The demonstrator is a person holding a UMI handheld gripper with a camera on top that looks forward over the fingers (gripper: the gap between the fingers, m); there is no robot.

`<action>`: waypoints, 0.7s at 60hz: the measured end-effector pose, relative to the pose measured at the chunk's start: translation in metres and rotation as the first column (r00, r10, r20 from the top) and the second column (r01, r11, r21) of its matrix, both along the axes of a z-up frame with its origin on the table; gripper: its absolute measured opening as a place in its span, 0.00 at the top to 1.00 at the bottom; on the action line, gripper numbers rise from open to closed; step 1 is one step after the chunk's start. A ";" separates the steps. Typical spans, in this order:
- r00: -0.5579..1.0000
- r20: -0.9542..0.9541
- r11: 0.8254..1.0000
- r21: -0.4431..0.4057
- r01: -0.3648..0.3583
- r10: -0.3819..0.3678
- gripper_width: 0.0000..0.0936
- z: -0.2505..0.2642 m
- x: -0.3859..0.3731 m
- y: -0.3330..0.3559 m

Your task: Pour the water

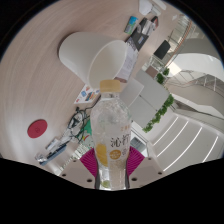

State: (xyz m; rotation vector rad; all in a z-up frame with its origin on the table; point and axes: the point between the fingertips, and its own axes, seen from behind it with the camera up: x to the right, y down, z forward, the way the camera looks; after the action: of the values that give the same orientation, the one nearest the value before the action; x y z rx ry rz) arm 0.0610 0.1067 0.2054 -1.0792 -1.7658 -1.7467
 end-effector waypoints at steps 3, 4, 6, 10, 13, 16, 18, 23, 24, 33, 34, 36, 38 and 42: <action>0.999 0.054 1.000 -0.005 0.004 -0.004 0.66 -0.001 0.000 0.013; 0.998 0.069 1.000 -0.007 0.004 -0.004 0.65 0.000 0.000 0.014; 0.995 0.099 1.000 -0.006 0.004 -0.003 0.65 0.005 -0.005 0.001; 0.994 0.109 0.999 -0.033 -0.014 0.018 0.65 0.002 -0.008 0.012; 0.993 0.112 0.999 -0.038 -0.029 0.033 0.65 0.002 -0.013 0.012; 0.996 0.075 0.999 -0.038 -0.037 0.040 0.65 -0.001 -0.014 0.015; 0.999 0.024 0.999 -0.031 -0.033 0.034 0.65 0.001 -0.015 0.013; 0.970 -0.244 0.999 0.038 -0.001 0.010 0.65 0.007 -0.012 0.018; 0.946 -0.324 0.999 0.049 -0.001 0.017 0.65 0.013 -0.008 0.015; 0.333 -0.940 0.982 0.132 0.137 0.081 0.65 0.058 0.006 0.027; 0.242 -0.965 0.977 0.143 0.160 0.102 0.64 0.062 0.013 0.028; 0.040 -0.985 0.965 0.170 0.200 0.165 0.62 0.065 0.026 0.019; -0.143 -0.976 0.974 0.136 0.183 0.164 0.61 0.060 0.029 0.028; -0.430 -0.891 0.984 0.088 0.157 0.149 0.58 0.044 0.048 0.020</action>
State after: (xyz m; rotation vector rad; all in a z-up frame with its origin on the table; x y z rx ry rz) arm 0.1092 0.1269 0.2495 -1.6149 -0.2123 -0.1363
